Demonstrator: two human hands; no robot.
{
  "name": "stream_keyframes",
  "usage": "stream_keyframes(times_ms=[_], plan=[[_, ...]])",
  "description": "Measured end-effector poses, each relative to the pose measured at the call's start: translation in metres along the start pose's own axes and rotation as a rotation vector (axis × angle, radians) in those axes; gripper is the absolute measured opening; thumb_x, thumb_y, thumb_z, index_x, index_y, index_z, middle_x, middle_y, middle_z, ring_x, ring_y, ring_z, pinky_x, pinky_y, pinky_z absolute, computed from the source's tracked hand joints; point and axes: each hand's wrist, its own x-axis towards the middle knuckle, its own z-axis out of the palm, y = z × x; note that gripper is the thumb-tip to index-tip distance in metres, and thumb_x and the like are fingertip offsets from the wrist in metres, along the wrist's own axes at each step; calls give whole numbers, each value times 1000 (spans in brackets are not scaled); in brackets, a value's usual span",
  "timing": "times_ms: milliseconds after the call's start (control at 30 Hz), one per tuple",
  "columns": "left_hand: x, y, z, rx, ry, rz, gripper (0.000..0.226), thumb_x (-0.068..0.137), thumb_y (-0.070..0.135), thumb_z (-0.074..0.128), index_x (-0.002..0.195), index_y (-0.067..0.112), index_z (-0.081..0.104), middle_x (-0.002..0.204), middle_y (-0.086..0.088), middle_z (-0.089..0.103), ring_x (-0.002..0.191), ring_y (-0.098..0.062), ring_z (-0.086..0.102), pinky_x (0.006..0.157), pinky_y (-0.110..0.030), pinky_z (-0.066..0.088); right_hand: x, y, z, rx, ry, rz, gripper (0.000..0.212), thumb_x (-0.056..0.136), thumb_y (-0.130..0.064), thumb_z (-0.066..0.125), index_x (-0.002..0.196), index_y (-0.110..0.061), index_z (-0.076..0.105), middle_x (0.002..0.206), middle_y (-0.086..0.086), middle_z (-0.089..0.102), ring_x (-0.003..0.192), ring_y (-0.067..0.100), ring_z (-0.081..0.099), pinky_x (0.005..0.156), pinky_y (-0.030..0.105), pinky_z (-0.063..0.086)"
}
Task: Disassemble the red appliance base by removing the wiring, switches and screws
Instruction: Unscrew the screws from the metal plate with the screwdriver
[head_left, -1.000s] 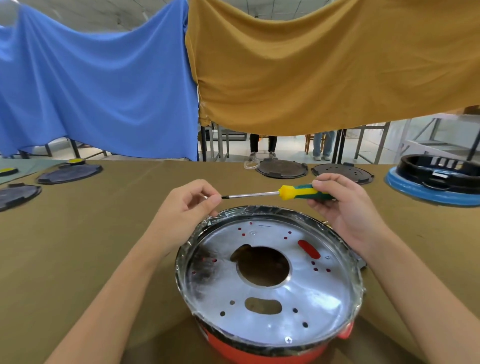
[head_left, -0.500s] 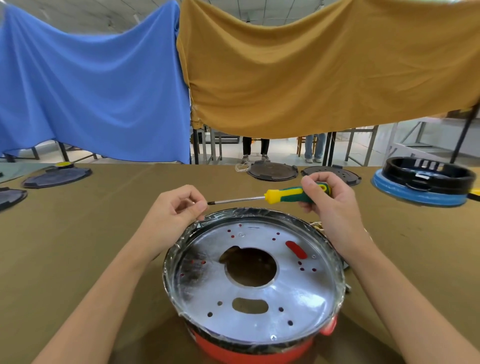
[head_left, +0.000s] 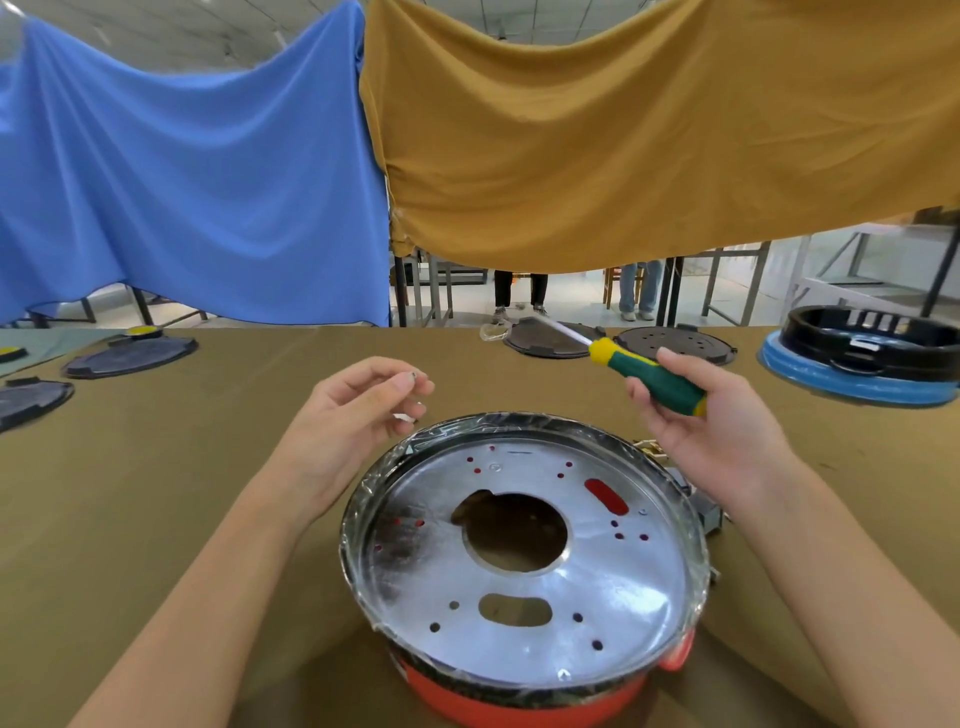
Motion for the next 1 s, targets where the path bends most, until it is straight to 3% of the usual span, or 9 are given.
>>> stream_keyframes(times_ms=[100,200,333,500,667,800,1000], plan=[[-1,-1,1,-44,-31,-1,15,81,27,75,90,16,72,90,-4,69,78,-13,62,72,-25,54,-7,-4,4,91,-249,96,47,81,-2,64,127,4,53,111,25,70,91,26,72,76,28,59],[-1,1,3,-23,-48,3,6,84,21,67,87,16,70,86,-3,67,75,-13,60,69,-24,52,-12,-3,8,65,-353,122,44,79,4,58,123,0,53,97,16,70,82,22,70,74,32,60],[-1,11,13,-60,-64,-9,14,88,23,59,81,14,66,80,-3,63,68,-14,55,60,-24,48,-18,4,15,-92,-436,103,14,85,-6,60,95,-12,53,81,3,56,54,11,49,53,25,49],[8,36,48,44,-265,-234,22,91,32,61,81,15,72,82,-3,67,63,-11,58,51,-19,46,-24,16,21,-338,-577,-40,30,75,2,72,75,-18,49,79,3,63,52,11,49,47,22,46],[14,31,96,98,-248,-489,22,94,26,59,89,13,77,90,-5,74,58,-8,59,47,-17,44,-28,20,24,-470,-557,-277,33,75,1,79,78,-15,50,96,12,72,62,16,62,57,27,53],[14,20,108,68,-159,-511,21,95,23,60,94,14,78,97,-8,75,55,-6,58,45,-17,43,-29,20,22,-718,-424,-453,28,79,-3,80,79,-13,53,94,5,75,84,19,72,72,30,59],[13,18,107,28,-113,-504,21,93,30,64,92,15,79,99,-8,76,54,-5,57,43,-16,41,-30,18,23,-939,-372,-572,30,80,-12,79,73,-19,52,84,3,74,80,22,70,79,41,58]])
